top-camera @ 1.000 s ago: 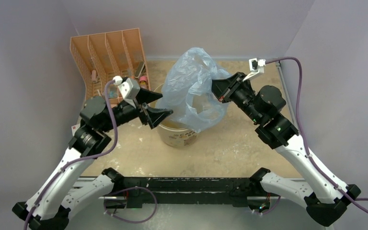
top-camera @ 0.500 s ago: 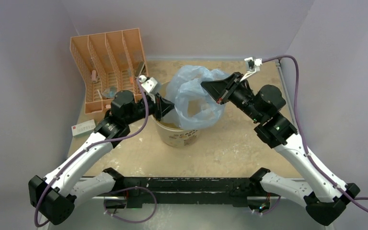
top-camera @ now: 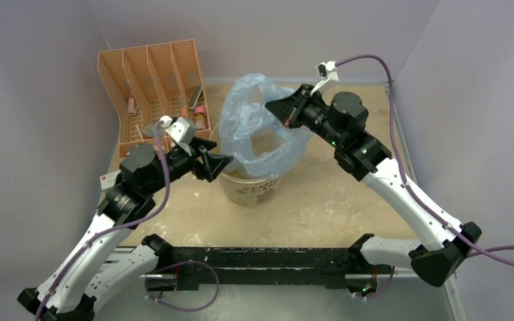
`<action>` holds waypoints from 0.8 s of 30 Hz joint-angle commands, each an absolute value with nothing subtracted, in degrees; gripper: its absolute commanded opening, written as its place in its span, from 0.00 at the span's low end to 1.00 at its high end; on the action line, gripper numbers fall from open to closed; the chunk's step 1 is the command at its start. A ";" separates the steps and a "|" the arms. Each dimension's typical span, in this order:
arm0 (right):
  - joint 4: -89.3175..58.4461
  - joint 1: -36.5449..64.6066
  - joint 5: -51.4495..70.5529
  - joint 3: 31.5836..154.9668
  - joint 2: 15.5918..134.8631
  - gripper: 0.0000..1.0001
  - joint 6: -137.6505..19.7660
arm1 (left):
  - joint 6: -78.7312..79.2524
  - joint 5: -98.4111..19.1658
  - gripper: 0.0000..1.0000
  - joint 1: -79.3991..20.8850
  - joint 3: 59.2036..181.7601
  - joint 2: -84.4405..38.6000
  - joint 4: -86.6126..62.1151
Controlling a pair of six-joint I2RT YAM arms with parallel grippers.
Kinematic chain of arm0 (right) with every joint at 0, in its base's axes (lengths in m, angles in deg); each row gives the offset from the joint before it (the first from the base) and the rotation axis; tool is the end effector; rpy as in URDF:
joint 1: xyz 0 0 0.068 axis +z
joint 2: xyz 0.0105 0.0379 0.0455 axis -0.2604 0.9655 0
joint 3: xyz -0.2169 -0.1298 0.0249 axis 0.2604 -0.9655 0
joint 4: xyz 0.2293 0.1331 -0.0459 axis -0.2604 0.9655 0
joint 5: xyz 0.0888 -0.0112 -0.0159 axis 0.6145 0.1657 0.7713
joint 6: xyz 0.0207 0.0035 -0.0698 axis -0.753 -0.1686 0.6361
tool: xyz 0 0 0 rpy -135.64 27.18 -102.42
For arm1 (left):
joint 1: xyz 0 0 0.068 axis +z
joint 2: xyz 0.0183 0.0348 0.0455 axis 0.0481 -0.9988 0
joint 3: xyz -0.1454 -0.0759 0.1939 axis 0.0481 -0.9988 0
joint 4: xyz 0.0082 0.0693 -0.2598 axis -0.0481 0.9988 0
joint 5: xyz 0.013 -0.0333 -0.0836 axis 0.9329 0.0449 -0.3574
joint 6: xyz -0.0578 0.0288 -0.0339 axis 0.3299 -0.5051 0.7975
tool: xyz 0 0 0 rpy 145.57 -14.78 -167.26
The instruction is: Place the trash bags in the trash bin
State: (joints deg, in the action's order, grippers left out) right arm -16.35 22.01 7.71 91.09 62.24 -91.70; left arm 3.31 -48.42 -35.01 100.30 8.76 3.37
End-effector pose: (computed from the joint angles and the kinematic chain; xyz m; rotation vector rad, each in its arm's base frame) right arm 0.2427 0.1911 0.4368 -0.0543 1.5820 1.1453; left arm 0.1736 -0.1306 0.3661 0.4951 1.6601 -0.8591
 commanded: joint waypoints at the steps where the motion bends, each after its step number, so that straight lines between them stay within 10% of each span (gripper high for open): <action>1: -18.51 21.91 2.88 97.48 62.72 0.00 -90.49 | 4.72 -47.48 0.66 -34.71 102.61 13.63 9.14; 12: -25.19 22.67 3.50 95.83 66.17 0.00 -97.02 | 12.91 -65.87 0.52 -34.99 93.54 15.08 -2.92; 24: -25.98 24.43 2.09 96.14 67.28 0.00 -97.90 | 18.04 -47.57 0.59 -49.59 84.79 14.12 -20.93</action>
State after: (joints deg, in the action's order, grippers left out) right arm -20.46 23.56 2.93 95.40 68.34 -96.90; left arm 15.64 -55.04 -44.32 85.28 16.08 -9.04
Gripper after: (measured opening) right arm 0.005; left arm 0.583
